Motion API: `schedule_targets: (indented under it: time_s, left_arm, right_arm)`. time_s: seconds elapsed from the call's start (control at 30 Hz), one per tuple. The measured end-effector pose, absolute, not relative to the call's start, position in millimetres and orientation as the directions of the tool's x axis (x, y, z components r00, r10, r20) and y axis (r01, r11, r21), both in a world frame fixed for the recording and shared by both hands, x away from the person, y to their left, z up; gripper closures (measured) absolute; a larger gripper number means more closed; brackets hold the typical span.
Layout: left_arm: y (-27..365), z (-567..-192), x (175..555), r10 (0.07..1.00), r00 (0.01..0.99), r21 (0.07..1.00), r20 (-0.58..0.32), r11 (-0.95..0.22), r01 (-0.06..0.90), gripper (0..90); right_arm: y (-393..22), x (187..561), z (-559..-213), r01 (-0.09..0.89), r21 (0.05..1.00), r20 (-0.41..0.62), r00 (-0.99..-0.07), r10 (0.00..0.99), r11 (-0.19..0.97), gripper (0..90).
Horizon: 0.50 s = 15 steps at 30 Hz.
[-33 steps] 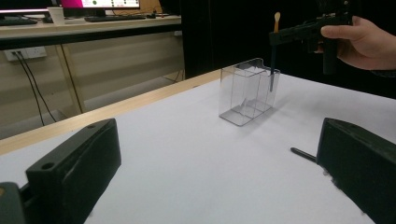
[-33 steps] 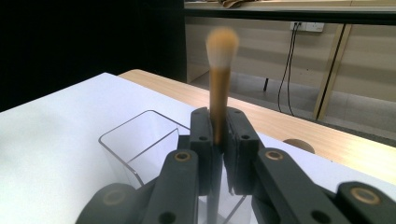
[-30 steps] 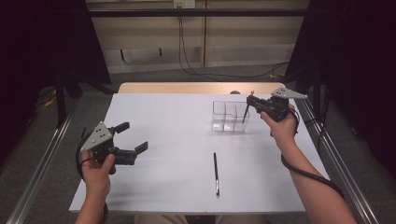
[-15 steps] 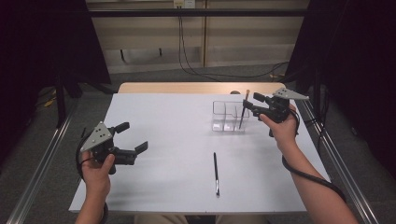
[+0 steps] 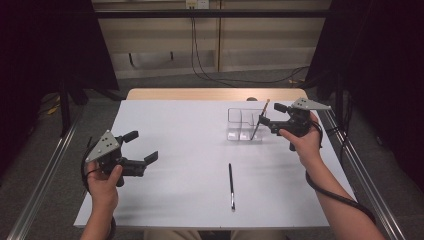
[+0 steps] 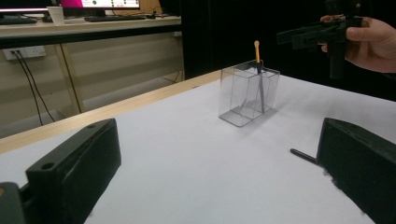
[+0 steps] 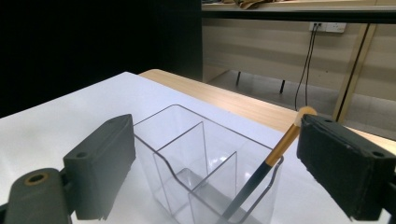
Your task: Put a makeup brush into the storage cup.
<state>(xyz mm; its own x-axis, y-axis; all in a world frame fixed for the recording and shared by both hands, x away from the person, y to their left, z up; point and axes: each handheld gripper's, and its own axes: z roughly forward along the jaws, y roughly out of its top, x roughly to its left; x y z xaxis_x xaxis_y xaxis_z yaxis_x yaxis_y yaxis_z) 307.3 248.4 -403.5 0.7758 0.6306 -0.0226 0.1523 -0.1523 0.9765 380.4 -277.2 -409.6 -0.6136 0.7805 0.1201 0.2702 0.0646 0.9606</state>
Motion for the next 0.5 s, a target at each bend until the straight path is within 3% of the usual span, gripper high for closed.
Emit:
schedule_targets:
  time_s: [0.5]
  left_arm:
    - [246, -403, 307, 0.629, 0.777, 0.976, -0.023, -0.154, 0.153, 0.0]
  right_arm:
    - [-283, 365, -409, 0.265, 0.961, 0.115, -0.635, 0.764, 0.075, 7.0]
